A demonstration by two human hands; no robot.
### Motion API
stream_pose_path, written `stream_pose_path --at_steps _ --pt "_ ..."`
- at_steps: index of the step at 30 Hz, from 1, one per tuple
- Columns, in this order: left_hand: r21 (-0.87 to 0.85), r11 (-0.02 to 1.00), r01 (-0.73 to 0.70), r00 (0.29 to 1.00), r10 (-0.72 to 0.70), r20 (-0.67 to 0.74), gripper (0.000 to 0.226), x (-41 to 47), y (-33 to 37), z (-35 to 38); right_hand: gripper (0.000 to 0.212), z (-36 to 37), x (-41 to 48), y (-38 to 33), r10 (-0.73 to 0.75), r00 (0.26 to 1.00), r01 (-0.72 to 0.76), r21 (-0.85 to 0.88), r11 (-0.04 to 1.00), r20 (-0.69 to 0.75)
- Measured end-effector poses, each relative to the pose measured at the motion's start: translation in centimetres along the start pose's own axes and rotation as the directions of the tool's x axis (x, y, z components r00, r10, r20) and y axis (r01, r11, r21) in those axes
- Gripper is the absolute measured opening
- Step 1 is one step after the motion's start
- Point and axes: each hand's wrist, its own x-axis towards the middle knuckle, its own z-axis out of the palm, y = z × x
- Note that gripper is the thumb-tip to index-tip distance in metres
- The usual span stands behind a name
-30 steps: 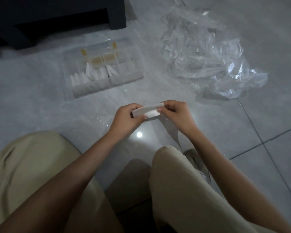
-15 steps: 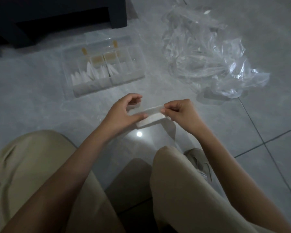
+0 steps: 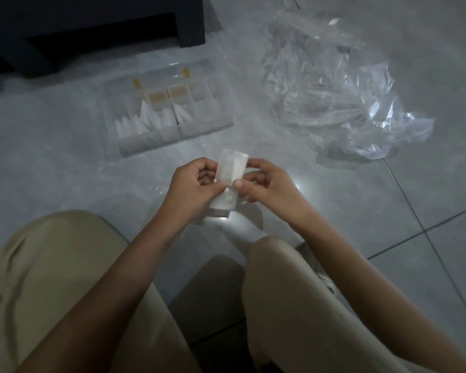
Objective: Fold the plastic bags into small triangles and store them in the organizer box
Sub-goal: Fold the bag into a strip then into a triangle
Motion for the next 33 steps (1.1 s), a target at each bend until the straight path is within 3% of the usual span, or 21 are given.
stream_pose_path --at_steps 4,6,13,16,19,22,27,33 --pt "-0.139 0.987 0.075 0.997 -0.077 -0.004 0.013 -0.3 0.3 0.3 0.012 2.0 -0.6 0.8 -0.021 0.998 0.032 0.170 0.985 -0.065" --pt "-0.183 0.977 0.108 0.994 -0.106 0.021 0.015 -0.4 0.3 0.3 0.007 2.0 -0.6 0.9 -0.028 0.994 0.047 0.188 0.981 -0.103" --pt "-0.163 0.984 0.078 0.993 -0.063 0.098 0.010 -0.3 0.2 0.1 0.007 0.5 -0.8 0.5 -0.092 0.995 0.097 0.131 0.987 -0.049" --pt "-0.121 0.990 0.070 0.992 -0.056 0.114 0.025 -0.3 0.1 -0.2 0.010 0.3 -0.8 0.2 -0.110 0.994 0.112 0.115 0.987 -0.017" --pt "-0.083 0.995 0.051 0.991 -0.040 0.129 0.007 -0.5 0.3 -0.3 0.011 0.2 -0.8 0.3 -0.125 0.992 0.124 0.107 0.986 0.007" --pt "-0.108 0.994 0.032 0.991 -0.017 0.132 0.019 -0.4 0.5 -0.3 0.007 0.0 -0.8 0.5 -0.128 0.992 0.126 0.131 0.983 0.007" --pt "-0.167 0.986 -0.004 0.990 0.028 0.138 0.018 -0.6 0.8 -0.2 0.028 -0.5 -1.0 0.5 -0.183 0.983 0.178 0.131 0.975 0.024" --pt "-0.104 0.990 -0.094 0.991 0.103 0.084 0.031 -0.5 0.7 -0.2 0.031 -0.5 -1.2 0.1 -0.209 0.978 0.207 0.089 0.974 0.016"
